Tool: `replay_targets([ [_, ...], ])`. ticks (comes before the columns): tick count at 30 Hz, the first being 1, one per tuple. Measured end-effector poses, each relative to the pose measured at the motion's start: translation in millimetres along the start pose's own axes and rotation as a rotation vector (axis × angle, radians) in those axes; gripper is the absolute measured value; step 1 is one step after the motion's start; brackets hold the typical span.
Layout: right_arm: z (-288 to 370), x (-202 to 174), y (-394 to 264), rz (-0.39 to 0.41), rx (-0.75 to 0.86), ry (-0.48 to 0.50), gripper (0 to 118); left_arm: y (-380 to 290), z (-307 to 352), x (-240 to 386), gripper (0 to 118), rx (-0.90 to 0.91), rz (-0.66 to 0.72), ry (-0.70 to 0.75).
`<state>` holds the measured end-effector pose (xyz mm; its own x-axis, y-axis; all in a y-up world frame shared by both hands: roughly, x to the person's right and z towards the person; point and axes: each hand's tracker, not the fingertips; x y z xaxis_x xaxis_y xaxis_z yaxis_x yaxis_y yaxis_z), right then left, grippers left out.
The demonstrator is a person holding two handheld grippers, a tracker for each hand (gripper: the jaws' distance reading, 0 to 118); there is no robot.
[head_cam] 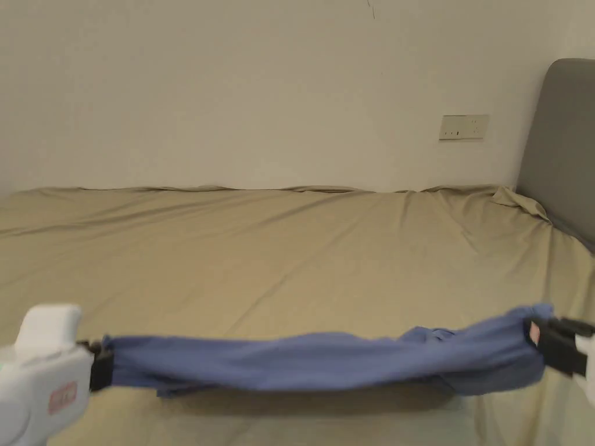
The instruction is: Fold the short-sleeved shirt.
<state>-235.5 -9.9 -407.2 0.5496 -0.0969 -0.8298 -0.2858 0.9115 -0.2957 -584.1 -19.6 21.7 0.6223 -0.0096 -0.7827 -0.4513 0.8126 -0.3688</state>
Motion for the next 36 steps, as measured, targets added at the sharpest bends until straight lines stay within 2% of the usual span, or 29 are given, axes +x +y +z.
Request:
replay_targets([
  [3,48.5,-5.2,-57.9,0.021,-0.043,-0.016,4,-58.1,29.1,-3.5,0,-0.041,0.025,0.009],
  [7,106.7,-2.1,-114.7,-0.013,-0.100,0.004,4,-111.8,82.7,1.7,0,-0.075,0.023,0.027],
  [10,144.3,-1.8,-142.3,-0.026,-0.170,0.010,4,-144.2,117.7,3.5,0,-0.111,0.071,0.059],
  [11,154.7,-0.4,-149.2,-0.042,-0.200,0.013,4,-152.5,126.5,3.3,0,-0.164,0.079,0.044],
  [12,164.8,1.0,-154.9,-0.036,-0.203,0.009,4,-161.7,134.4,4.3,0,-0.199,0.063,0.027],
  [14,185.2,3.0,-163.8,-0.051,-0.214,-0.005,4,-180.7,149.0,11.2,0,-0.237,0.005,0.096],
  [17,201.3,10.8,-180.5,-0.064,-0.261,-0.025,4,-203.7,152.7,12.6,0,-0.328,-0.104,0.073],
  [22,180.5,20.3,-206.5,-0.042,-0.388,-0.054,4,-221.6,130.6,10.2,0,-0.404,-0.089,0.079],
  [24,170.7,14.5,-203.4,0.011,-0.440,-0.067,5,-214.8,125.7,11.2,3,-0.418,-0.083,0.081],
  [25,166.4,9.9,-198.4,0.026,-0.494,-0.082,31,-209.0,125.6,11.4,28,-0.432,-0.076,0.079],
  [26,161.0,7.1,-194.4,0.031,-0.547,-0.114,77,-203.8,127.3,12.5,56,-0.465,-0.081,0.078],
  [27,156.6,5.8,-190.3,0.042,-0.614,-0.123,110,-196.6,133.6,13.5,76,-0.481,-0.109,0.065],
  [28,159.7,2.2,-182.9,0.038,-0.617,-0.124,115,-187.4,142.9,15.8,79,-0.463,-0.139,0.078],
  [30,170.7,-1.0,-161.4,0.028,-0.594,-0.122,114,-165.7,166.6,17.0,79,-0.431,-0.161,0.120],
  [33,195.9,-18.2,-128.1,0.009,-0.523,-0.142,114,-131.1,208.4,15.5,79,-0.338,-0.083,0.144],
  [35,206.8,-32.9,-109.3,0.027,-0.497,-0.106,113,-111.9,234.3,21.4,79,-0.264,-0.070,0.139],
  [36,212.3,-43.7,-102.4,0.063,-0.469,-0.100,109,-105.4,246.1,25.2,77,-0.234,-0.061,0.122],
])
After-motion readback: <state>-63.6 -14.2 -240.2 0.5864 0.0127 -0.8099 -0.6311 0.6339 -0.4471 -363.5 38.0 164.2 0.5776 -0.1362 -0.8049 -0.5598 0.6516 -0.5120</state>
